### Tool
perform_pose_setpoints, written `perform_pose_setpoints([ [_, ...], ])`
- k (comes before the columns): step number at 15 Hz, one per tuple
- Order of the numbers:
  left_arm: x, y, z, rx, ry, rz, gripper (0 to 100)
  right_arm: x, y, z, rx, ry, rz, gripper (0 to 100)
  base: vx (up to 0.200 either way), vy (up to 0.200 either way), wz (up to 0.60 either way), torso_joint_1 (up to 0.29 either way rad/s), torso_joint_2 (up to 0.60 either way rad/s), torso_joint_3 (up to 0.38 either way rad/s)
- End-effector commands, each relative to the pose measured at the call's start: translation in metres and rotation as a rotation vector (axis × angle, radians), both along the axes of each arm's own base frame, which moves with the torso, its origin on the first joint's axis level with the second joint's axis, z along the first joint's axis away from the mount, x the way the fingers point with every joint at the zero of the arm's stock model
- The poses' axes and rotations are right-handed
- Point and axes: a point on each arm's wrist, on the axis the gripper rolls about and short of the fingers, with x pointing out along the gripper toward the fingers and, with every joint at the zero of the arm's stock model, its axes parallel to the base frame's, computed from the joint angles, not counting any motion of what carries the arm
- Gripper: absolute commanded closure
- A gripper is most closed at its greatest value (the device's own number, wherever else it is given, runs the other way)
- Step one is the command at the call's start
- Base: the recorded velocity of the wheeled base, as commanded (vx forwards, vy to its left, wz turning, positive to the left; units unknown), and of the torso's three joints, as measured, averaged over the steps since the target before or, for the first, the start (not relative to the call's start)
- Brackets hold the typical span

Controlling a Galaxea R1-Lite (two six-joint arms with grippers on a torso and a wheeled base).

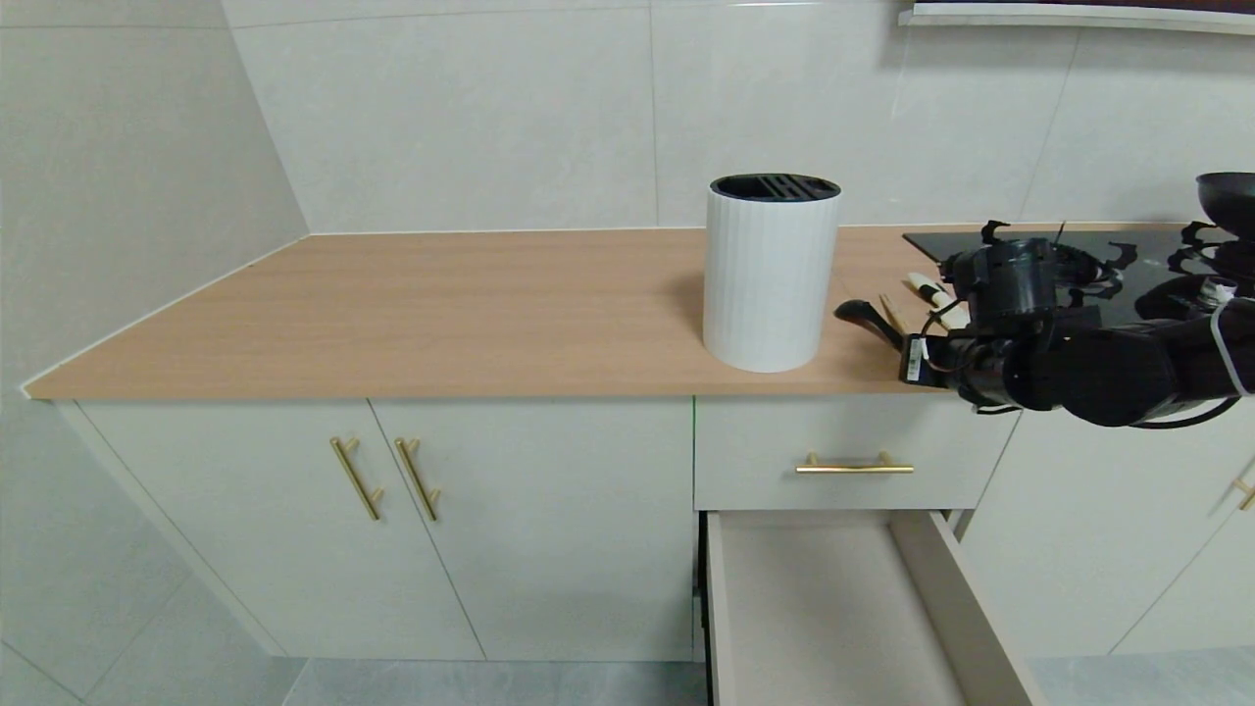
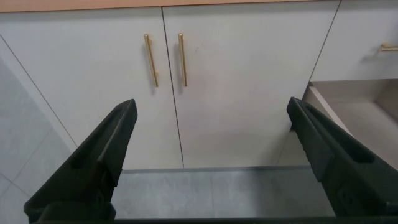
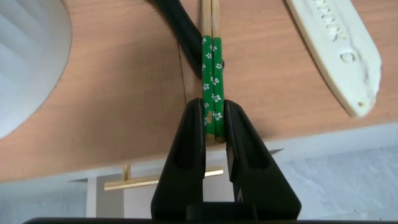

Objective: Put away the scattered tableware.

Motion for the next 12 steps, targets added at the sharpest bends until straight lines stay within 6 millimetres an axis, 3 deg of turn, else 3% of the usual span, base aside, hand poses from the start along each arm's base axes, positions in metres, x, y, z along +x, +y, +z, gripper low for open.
perform_pose_setpoints([
  [1, 0.000, 0.000, 0.000, 0.000, 0.000, 0.000, 0, -0.019, -0.003, 0.013, 0.005, -0.019, 0.007, 100, 0.000, 0.000, 0.00, 0.000, 0.00, 0.000],
  [2, 0.000, 0.000, 0.000, 0.000, 0.000, 0.000, 0, -0.038, 0.001, 0.027, 0.014, -0.047, 0.033, 100, 0.000, 0.000, 0.00, 0.000, 0.00, 0.000],
  [6, 0.000, 0.000, 0.000, 0.000, 0.000, 0.000, 0, -0.101, 0.005, 0.048, 0.024, -0.078, 0.111, 100, 0.000, 0.000, 0.00, 0.000, 0.00, 0.000],
  [10, 0.000, 0.000, 0.000, 0.000, 0.000, 0.000, 0, -0.146, -0.010, 0.053, 0.016, -0.043, 0.135, 100, 0.000, 0.000, 0.00, 0.000, 0.00, 0.000],
  [12, 0.000, 0.000, 0.000, 0.000, -0.001, 0.000, 0, -0.159, -0.013, 0.052, 0.010, 0.007, 0.165, 100, 0.000, 0.000, 0.00, 0.000, 0.00, 0.000],
])
